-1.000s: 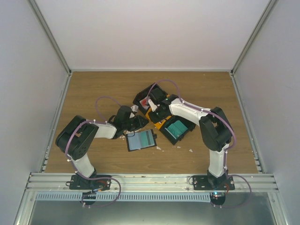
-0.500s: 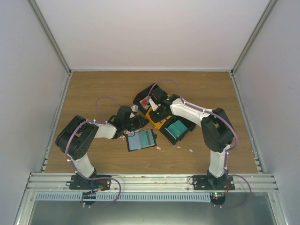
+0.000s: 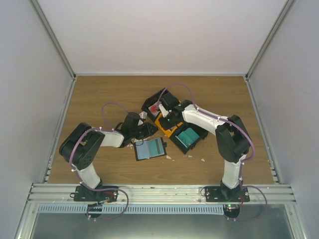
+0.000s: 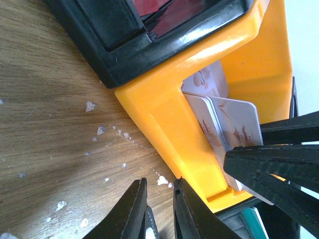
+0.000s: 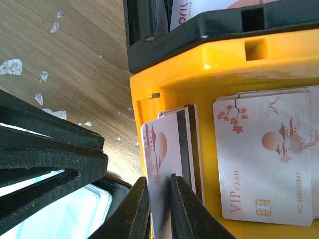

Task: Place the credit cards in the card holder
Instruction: Pick up the credit card from the storage box.

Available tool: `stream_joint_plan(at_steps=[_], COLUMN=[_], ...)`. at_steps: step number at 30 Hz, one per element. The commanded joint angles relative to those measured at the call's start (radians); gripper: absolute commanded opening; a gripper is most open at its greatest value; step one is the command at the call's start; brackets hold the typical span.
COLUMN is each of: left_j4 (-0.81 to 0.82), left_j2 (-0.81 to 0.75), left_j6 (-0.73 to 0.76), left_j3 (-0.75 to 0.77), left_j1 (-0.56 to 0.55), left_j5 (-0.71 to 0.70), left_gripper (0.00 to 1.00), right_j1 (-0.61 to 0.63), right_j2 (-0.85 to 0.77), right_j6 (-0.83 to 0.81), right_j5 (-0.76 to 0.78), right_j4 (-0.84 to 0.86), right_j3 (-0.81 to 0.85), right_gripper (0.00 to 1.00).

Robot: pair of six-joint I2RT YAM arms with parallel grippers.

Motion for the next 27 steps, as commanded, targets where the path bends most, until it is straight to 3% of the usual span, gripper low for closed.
stream_joint_plan(at_steps=[1, 10, 20, 23, 27], left_j4=[0.029, 0.036, 0.019, 0.011, -0.022], left_j2=[0.003, -0.009, -0.039, -0.07, -0.146], left_j6=[0.02, 0.017, 0.028, 0.036, 0.062], left_j3=[0.0, -0.008, -0.005, -0.012, -0.024], left_j1=[-0.001, -0.001, -0.001, -0.001, -0.001], left_j5=[0.001, -0.001, -0.005, -0.015, -0.036], left_gripper=[0.19, 0.19, 0.2, 0.23, 0.34], right_j1=[0.005, 0.005, 0.005, 0.005, 0.005], right_j2=[-0.042, -0.066, -0.135, -0.18, -0.281], right_j6=[0.004, 0.026, 0.037, 0.053, 0.088], right_j5=[-0.039, 0.069, 0.13, 0.188, 0.227], right_j4=[-0.005, 0.011, 0.036, 0.054, 0.101], right_j3=[-0.011, -0.022, -0.03, -0.05, -0.09], right_gripper=[0.12, 0.02, 0.01, 0.01, 0.0])
